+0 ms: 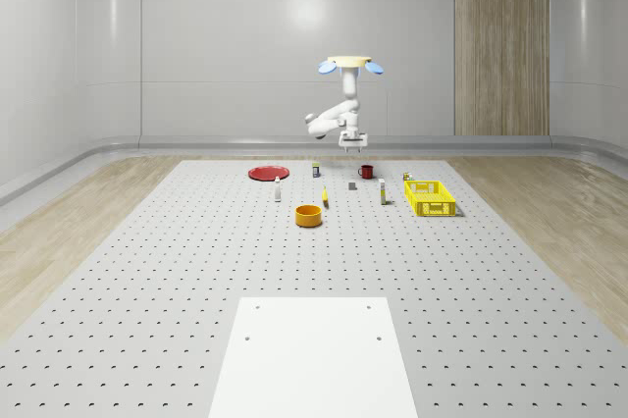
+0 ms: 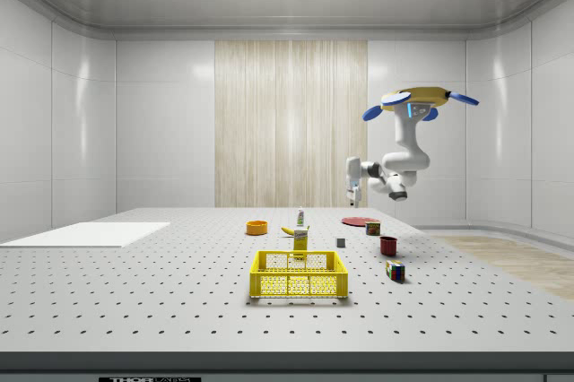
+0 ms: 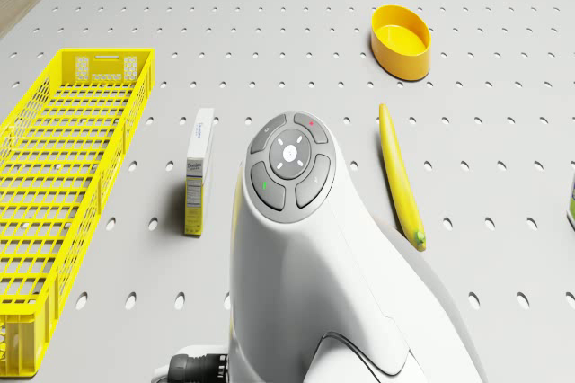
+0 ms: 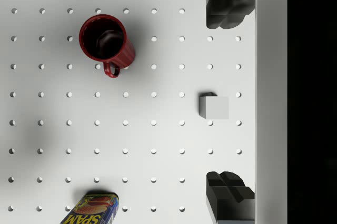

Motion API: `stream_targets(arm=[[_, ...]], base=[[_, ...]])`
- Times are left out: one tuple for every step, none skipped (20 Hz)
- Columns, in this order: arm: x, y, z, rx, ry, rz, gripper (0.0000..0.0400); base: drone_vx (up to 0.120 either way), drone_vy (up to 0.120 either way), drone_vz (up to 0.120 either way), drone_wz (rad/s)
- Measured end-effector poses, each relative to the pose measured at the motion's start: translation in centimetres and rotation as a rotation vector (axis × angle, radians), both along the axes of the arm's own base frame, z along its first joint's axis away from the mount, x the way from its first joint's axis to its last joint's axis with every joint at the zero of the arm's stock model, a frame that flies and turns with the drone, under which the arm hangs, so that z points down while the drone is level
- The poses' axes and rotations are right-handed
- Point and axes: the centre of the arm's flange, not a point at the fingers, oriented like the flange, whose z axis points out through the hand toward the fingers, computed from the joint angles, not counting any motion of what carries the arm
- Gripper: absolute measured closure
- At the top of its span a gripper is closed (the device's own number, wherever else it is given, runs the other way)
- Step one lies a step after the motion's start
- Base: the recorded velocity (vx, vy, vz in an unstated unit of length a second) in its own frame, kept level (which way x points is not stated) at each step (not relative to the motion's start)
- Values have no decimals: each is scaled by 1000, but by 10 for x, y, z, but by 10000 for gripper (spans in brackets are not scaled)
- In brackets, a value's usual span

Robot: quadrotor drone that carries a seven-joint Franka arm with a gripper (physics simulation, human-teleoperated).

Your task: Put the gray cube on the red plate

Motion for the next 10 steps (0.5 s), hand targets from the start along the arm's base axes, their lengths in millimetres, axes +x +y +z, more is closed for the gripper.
stream_targets(arm=[[0, 0, 0, -1, 0, 0, 0], [0, 0, 0, -3, 0, 0, 0], [0, 0, 0, -4, 0, 0, 0], [0, 0, 0, -5, 0, 0, 0], [0, -1, 0, -5, 0, 0, 0], [0, -1, 0, -6, 0, 0, 0], [0, -1, 0, -6, 0, 0, 0], [0, -1, 0, -7, 0, 0, 0], [0, -1, 0, -7, 0, 0, 0], [0, -1, 0, -7, 0, 0, 0]], base=[[120, 0, -120, 0], [120, 0, -120, 0], [120, 0, -120, 0], [120, 0, -120, 0], [120, 0, -120, 0], [120, 0, -120, 0], [120, 0, -120, 0], [120, 0, -120, 0], [40, -80, -120, 0], [0, -120, -120, 0]])
